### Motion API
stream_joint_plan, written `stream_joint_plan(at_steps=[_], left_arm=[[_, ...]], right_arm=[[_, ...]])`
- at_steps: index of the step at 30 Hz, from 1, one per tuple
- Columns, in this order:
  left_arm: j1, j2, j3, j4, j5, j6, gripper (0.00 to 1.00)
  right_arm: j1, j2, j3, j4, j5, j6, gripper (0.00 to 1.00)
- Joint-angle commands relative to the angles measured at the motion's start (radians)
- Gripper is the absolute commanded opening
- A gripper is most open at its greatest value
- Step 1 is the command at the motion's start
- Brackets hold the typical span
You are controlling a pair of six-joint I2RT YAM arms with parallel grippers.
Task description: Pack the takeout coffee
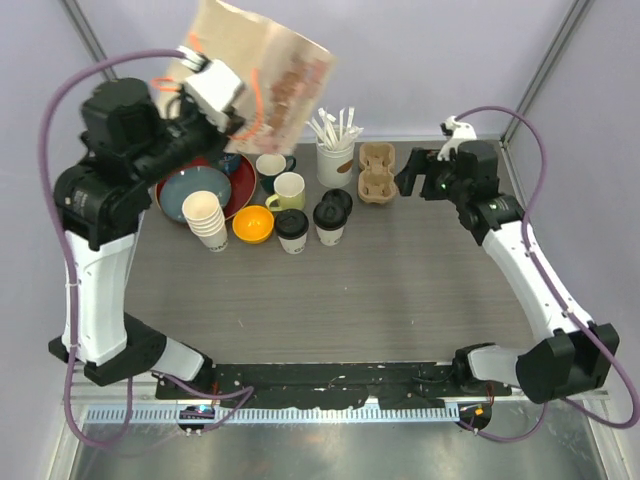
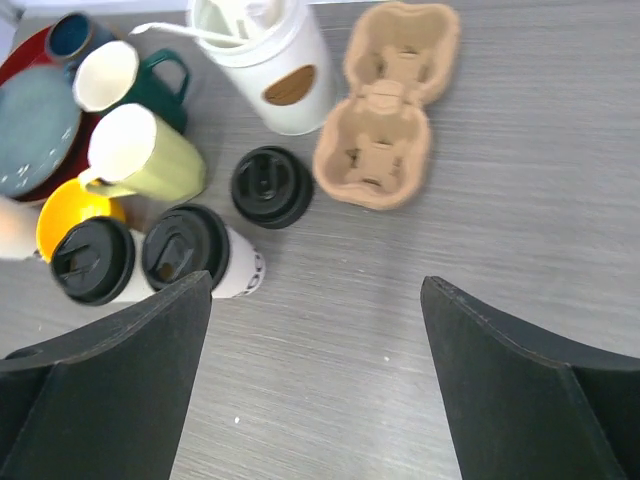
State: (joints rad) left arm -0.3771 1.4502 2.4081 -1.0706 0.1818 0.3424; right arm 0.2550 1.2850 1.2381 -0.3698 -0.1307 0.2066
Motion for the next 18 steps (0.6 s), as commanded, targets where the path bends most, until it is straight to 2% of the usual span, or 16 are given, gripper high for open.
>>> stream_joint_plan(at_steps=[1,2,3,5,7,9,13,18], left_arm=[[-0.318,0.028,-0.009,-0.054,-0.056,0.101,0.00],[-0.379,0.053,-0.023,-0.066,-0.070,0.159,0.00],[-0.487,0.067,-0.027,-0.078,-0.096,0.185,0.00],[-0.571,0.123,-0.029,-0.120,-0.094,0.236,0.00],[-0.644,0.166,-0.026,-0.146,-0.058,0.256,0.00],[-0.667,0.229,-0.027,-0.150,-0.024,0.273,0.00],[-0.684,0.335,-0.030,-0.096,0.051,0.291,0.00],[-0.727,0.452,-0.029,0.000,0.031,0.359,0.00]], right_arm=[[-0.118,-0.130,-0.060,0.046,0.063,0.073,0.93],[-0.176,-0.147,-0.071,0.045,0.086,0.073,0.94],[-0.209,-0.163,-0.084,0.039,0.107,0.073,0.95],[-0.285,-0.211,-0.095,0.029,0.196,0.079,1.00],[-0.403,-0.243,-0.112,0.026,0.255,0.079,1.00],[-0.520,-0.274,-0.129,0.029,0.330,0.079,1.00],[-0.689,-0.268,-0.157,0.078,0.263,0.128,1.00],[-0.737,-0.234,-0.161,0.109,0.174,0.143,1.00]])
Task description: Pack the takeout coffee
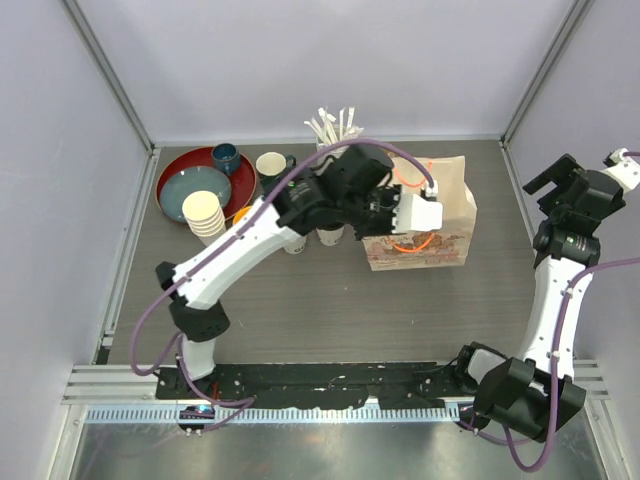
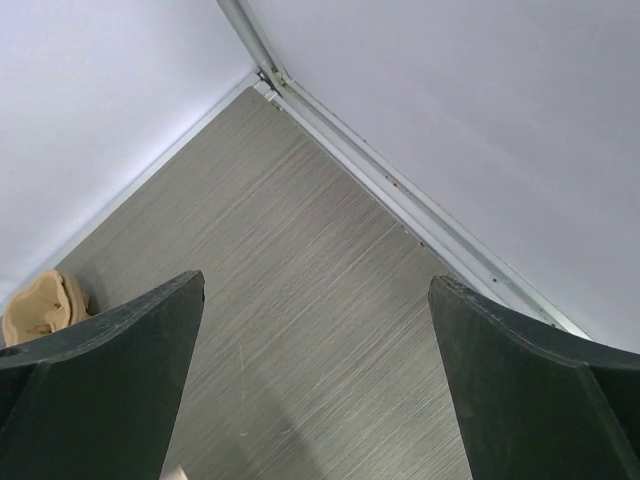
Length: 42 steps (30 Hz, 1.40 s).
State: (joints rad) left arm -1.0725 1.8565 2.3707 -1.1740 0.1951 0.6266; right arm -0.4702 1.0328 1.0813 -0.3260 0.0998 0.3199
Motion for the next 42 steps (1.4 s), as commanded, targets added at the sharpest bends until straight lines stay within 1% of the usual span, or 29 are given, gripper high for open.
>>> stream_joint_plan(at_steps=[1,6,11,14,15,21,22,23,24,25,28,30,31,33,35,37,39,40,41,42], left_arm=[[-0.037,0.079,0.009,0.131,0.018,0.102,0.00],[-0.041,0.197,0.064,0.169,0.010,0.160,0.00],[-0.029,0.315,0.119,0.189,0.050,0.202,0.00],[-0.012,0.348,0.130,0.211,0.067,0.202,0.00],[-0.003,0.365,0.130,0.227,0.075,0.200,0.00],[0.009,0.389,0.142,0.258,0.067,0.197,0.01],[0.008,0.389,0.153,0.257,0.067,0.188,0.07],[0.008,0.388,0.159,0.255,0.067,0.179,0.31],[0.009,0.385,0.165,0.254,0.066,0.156,0.42],[0.009,0.373,0.174,0.252,0.061,0.150,0.58],[0.009,0.337,0.200,0.240,0.044,0.101,0.75],[0.009,0.313,0.211,0.220,0.040,0.078,0.82],[0.009,0.285,0.214,0.215,0.035,0.046,0.87],[0.013,0.254,0.226,0.189,0.033,0.012,0.92],[0.026,0.202,0.225,0.162,0.053,-0.048,0.98],[0.051,0.169,0.220,0.145,0.075,-0.111,1.00],[0.075,0.118,0.200,0.129,0.082,-0.154,1.00],[0.106,0.103,0.191,0.123,0.081,-0.178,1.00],[0.127,0.064,0.177,0.116,0.079,-0.226,1.00],[0.150,0.043,0.133,0.117,0.069,-0.257,1.00]], right_arm=[[-0.012,0.024,-0.003,0.070,-0.060,0.022,1.00],[-0.013,0.026,0.009,0.077,-0.069,0.005,1.00],[-0.013,0.000,0.008,0.090,-0.081,-0.008,1.00],[-0.013,-0.007,0.008,0.088,-0.087,-0.016,1.00],[-0.013,-0.007,0.005,0.091,-0.121,-0.016,1.00],[-0.012,-0.011,0.015,0.096,-0.192,-0.008,0.99],[-0.012,-0.008,0.019,0.094,-0.201,-0.007,0.99],[-0.012,-0.007,0.025,0.091,-0.207,-0.007,0.99],[-0.012,-0.005,0.026,0.088,-0.221,-0.007,0.99],[-0.012,-0.007,0.028,0.087,-0.229,-0.005,0.98],[-0.012,-0.010,0.031,0.087,-0.262,0.002,0.98],[-0.010,-0.017,0.035,0.087,-0.284,0.011,0.97],[-0.010,-0.019,0.038,0.087,-0.290,0.013,0.96],[-0.002,-0.027,0.052,0.087,-0.304,0.016,0.96],[0.028,-0.036,0.083,0.081,-0.310,0.005,0.94],[0.062,-0.031,0.130,0.070,-0.287,-0.021,0.93],[0.146,-0.022,0.169,0.047,-0.253,-0.042,0.92],[0.187,-0.005,0.216,0.029,-0.209,-0.063,0.91],[0.267,0.006,0.241,0.019,-0.189,-0.077,0.89],[0.319,0.021,0.267,0.010,-0.166,-0.087,0.88]])
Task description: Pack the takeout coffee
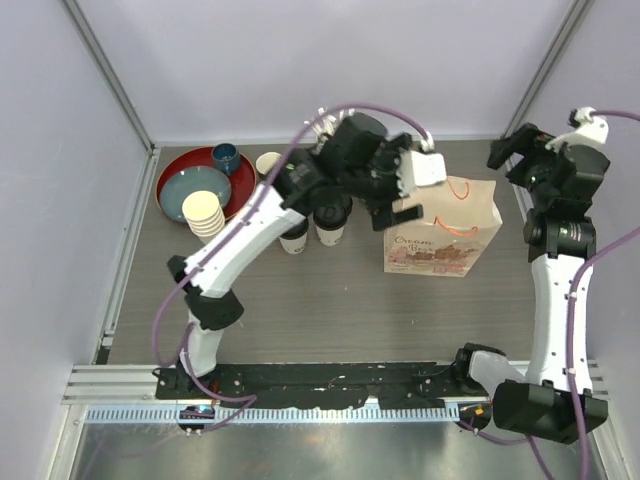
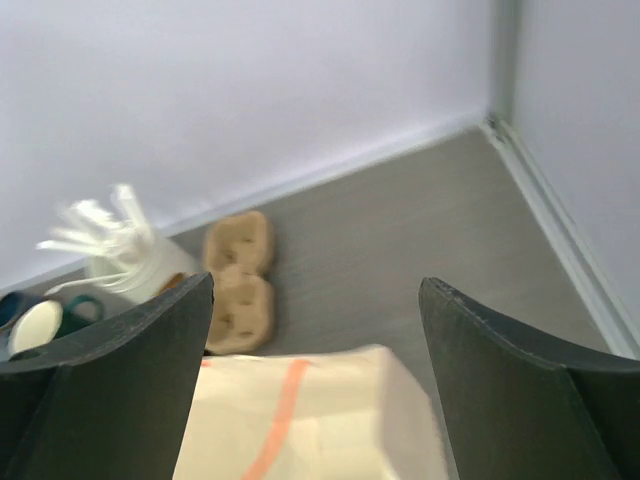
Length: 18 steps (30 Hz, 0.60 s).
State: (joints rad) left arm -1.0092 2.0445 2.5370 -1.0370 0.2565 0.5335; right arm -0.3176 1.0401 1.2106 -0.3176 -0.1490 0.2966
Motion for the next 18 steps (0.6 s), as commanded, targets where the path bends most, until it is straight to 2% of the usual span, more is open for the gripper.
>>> stream_joint_plan(at_steps=[1,2,3,5,6,9,11,12,14,15,18], left_arm=[[0.145,-0.167,-0.061,-0.015,0.000,-0.194,1.00],[0.177,-0.220,-0.126,-0.011,-0.006,-0.251,1.00],[0.211,-0.245,-0.162,-0.008,-0.020,-0.274,1.00],[0.325,-0.337,-0.281,0.017,-0.013,-0.344,1.00],[0.404,-0.372,-0.322,0.028,0.009,-0.360,1.00],[0.544,-0.492,-0.466,0.060,0.027,-0.380,1.00],[0.604,-0.570,-0.562,0.081,0.030,-0.382,1.00],[0.663,-0.590,-0.592,0.086,0.042,-0.385,1.00],[0.720,-0.632,-0.668,0.084,0.065,-0.383,1.00],[0.775,-0.667,-0.696,0.084,0.076,-0.385,1.00],[0.881,-0.725,-0.799,0.081,0.101,-0.369,1.00]], right_arm=[[0.216,0.027,0.188,-0.015,0.126,-0.071,0.86],[0.265,0.067,0.216,-0.027,0.155,-0.097,0.84],[0.393,0.087,0.243,-0.040,0.210,-0.108,0.82],[0.512,0.173,0.326,-0.080,0.334,-0.146,0.76],[0.622,0.207,0.389,-0.095,0.379,-0.160,0.72],[0.799,0.394,0.540,-0.219,0.546,-0.200,0.65],[0.839,0.522,0.613,-0.268,0.586,-0.188,0.63],[0.857,0.552,0.657,-0.287,0.579,-0.177,0.58],[0.871,0.622,0.678,-0.282,0.565,-0.160,0.54],[0.877,0.642,0.688,-0.269,0.569,-0.162,0.48],[0.893,0.740,0.728,-0.276,0.563,-0.168,0.43]])
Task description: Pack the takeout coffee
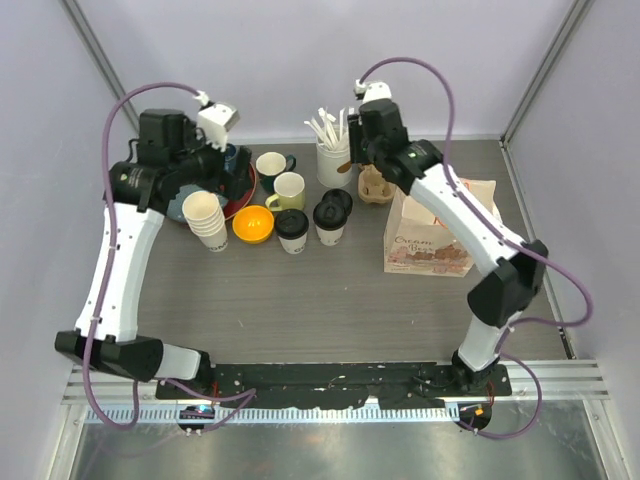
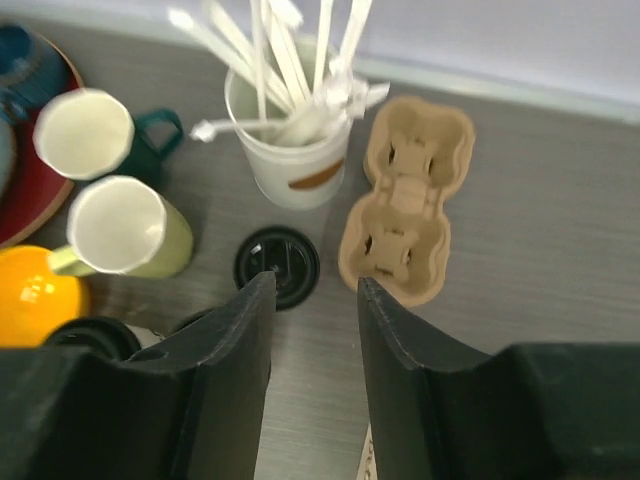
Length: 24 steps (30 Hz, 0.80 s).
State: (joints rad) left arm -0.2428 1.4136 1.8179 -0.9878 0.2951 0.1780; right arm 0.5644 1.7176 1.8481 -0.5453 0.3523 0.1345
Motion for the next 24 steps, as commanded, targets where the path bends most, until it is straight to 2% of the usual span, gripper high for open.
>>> stream_joint_plan(at_steps=[1,8,13,16,17,24], left_arm=[[0.140,-0.103,-0.121,0.031,0.067,-0.009,1.00],[0.309,-0.154,-0.264,0.027,0.093,0.014,1.00],[0.329,-0.159,-0.313,0.037,0.121,0.014,1.00],[0.333,-0.157,-0.316,0.038,0.121,0.014,1.00],[0.336,-0.156,-0.318,0.038,0.121,0.014,1.00],[0.346,-0.143,-0.330,0.041,0.141,0.012,0.99]], right_arm=[[0.014,0.089,0.108,-0.059,0.057,-0.006,0.42],[0.015,0.296,0.235,-0.128,0.071,-0.019,0.35],[0.014,0.384,0.270,-0.131,0.108,-0.026,0.32],[-0.011,0.425,0.267,-0.127,0.064,-0.010,0.32],[-0.023,0.441,0.263,-0.125,0.021,0.013,0.32],[-0.057,0.468,0.175,-0.039,0.014,0.005,0.36]])
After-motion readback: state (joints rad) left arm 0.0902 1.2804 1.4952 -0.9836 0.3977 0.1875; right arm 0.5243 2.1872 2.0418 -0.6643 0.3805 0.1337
